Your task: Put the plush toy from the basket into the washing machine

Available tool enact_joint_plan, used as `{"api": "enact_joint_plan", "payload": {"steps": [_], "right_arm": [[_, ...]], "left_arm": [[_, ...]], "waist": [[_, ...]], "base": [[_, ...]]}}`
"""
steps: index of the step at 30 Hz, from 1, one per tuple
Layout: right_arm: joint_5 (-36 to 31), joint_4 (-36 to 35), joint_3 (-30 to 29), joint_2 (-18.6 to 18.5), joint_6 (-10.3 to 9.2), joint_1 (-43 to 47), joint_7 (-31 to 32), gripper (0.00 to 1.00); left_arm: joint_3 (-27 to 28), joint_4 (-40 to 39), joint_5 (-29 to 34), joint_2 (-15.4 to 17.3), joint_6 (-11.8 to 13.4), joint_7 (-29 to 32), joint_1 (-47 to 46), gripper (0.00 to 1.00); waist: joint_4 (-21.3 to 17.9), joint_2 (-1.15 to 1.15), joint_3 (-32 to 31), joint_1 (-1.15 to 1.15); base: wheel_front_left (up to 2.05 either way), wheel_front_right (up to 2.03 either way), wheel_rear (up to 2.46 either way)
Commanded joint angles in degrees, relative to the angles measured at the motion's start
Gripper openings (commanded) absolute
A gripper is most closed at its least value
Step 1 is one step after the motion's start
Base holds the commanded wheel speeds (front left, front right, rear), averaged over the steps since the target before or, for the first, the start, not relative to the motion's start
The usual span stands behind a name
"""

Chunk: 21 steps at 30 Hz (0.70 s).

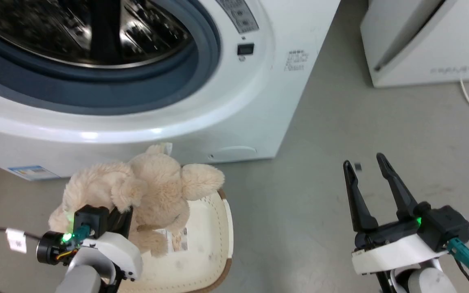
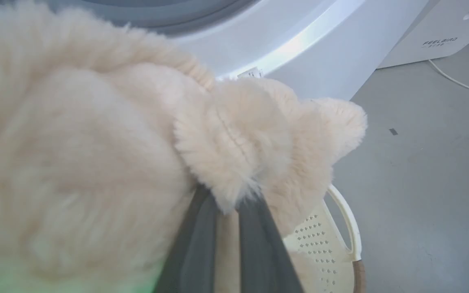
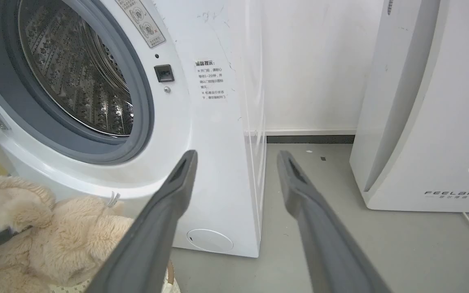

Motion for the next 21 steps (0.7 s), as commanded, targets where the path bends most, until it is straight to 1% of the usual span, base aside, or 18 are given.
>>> {"api": "enact_joint_plan", "payload": {"steps": [1, 5, 8, 12, 16, 19, 21], "right_arm": [[0.0, 0.2, -0.1, 0.0, -0.04, 0.8, -0.2, 1.00], [-0.1, 0.4, -0.5, 0.0, -0.04, 2.1, -0.2, 1.00], [0.1, 0.2, -0.7, 0.0, -0.04, 2.6, -0.2, 1.00], [0.5, -0.2, -1.0, 0.0, -0.04, 3.0, -0.2, 1.00], [0.4, -0.4, -0.8, 0.0, -0.04, 3.0, -0.2, 1.00], [0.4, -0.7, -0.8, 0.0, -0.04, 2.5, -0.2, 1.00], [0.5, -1.0, -0.5, 0.0, -0.04, 1.9, -0.2, 1.00]], "left_arm": [[0.7, -1.7, 0.5, -0.4, 0.4, -0.3, 0.9, 0.00], [4.3, -11.6, 2.4, -1.9, 1.7, -0.3, 5.0, 0.00], [7.2, -19.0, 4.0, -2.8, 1.7, -0.3, 7.4, 0.00], [10.6, -26.4, 5.2, -4.3, 1.0, -0.3, 8.2, 0.00], [13.2, -31.1, 5.7, -5.0, -0.2, -0.3, 6.7, 0.00], [14.8, -33.0, 5.3, -5.1, -0.9, -0.3, 4.2, 0.00], [15.7, -33.6, 5.2, -4.6, -1.2, -0.3, 1.9, 0.00]], "waist": [[1.2, 0.00, -2.4, 0.01], [1.8, 0.00, -4.4, 0.01], [2.0, 0.00, -4.8, 0.01], [2.2, 0.00, -4.2, 0.01], [1.9, 0.00, -2.6, 0.01], [1.3, 0.00, -0.8, 0.01], [0.7, 0.00, 0.9, 0.01]], "base": [[0.00, 0.00, 0.00], [0.00, 0.00, 0.00], [0.00, 0.00, 0.00], [0.00, 0.00, 0.00], [0.00, 0.00, 0.00], [0.00, 0.00, 0.00], [0.00, 0.00, 0.00]]}}
